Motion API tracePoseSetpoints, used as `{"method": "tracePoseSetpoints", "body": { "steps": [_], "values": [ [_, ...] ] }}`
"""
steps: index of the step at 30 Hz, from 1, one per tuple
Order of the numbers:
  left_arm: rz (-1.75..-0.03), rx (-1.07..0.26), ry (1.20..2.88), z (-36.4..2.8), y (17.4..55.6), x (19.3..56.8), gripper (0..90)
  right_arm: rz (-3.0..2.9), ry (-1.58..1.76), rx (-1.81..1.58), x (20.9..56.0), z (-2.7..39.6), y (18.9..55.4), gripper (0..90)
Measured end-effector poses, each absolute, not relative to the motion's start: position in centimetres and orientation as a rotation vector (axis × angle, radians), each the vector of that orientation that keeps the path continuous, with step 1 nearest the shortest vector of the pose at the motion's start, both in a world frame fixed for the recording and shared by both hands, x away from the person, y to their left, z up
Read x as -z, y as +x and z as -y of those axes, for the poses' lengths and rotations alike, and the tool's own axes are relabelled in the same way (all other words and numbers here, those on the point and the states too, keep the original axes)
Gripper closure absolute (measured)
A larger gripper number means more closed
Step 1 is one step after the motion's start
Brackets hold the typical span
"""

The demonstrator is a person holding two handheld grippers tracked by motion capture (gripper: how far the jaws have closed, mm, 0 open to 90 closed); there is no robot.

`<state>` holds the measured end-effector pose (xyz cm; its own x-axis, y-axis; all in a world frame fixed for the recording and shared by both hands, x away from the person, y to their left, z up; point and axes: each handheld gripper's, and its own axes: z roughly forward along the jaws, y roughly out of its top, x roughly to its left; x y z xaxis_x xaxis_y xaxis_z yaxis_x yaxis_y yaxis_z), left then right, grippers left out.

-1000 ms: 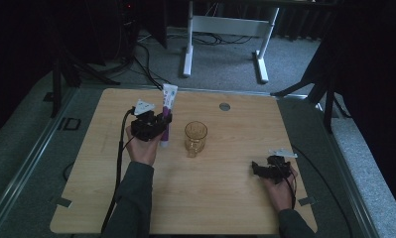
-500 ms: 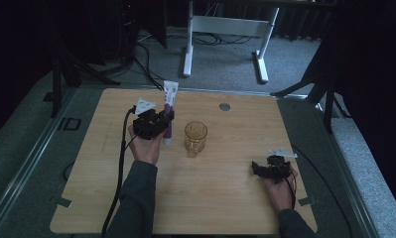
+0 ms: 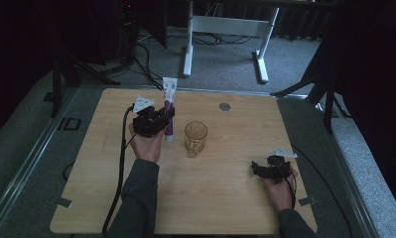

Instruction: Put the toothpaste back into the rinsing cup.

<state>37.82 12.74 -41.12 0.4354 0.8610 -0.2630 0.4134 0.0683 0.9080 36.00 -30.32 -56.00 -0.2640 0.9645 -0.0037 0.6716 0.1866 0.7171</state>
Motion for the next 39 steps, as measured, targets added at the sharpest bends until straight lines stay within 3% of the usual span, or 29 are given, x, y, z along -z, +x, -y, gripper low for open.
{"method": "tracePoseSetpoints", "body": {
  "steps": [39],
  "values": [
    [-1.140, -0.506, 1.454, -11.0, 38.4, 41.6, 72.5, -2.011, 1.527, -0.847, 56.0, 30.3, 36.0, 10.7]
  ]
}}
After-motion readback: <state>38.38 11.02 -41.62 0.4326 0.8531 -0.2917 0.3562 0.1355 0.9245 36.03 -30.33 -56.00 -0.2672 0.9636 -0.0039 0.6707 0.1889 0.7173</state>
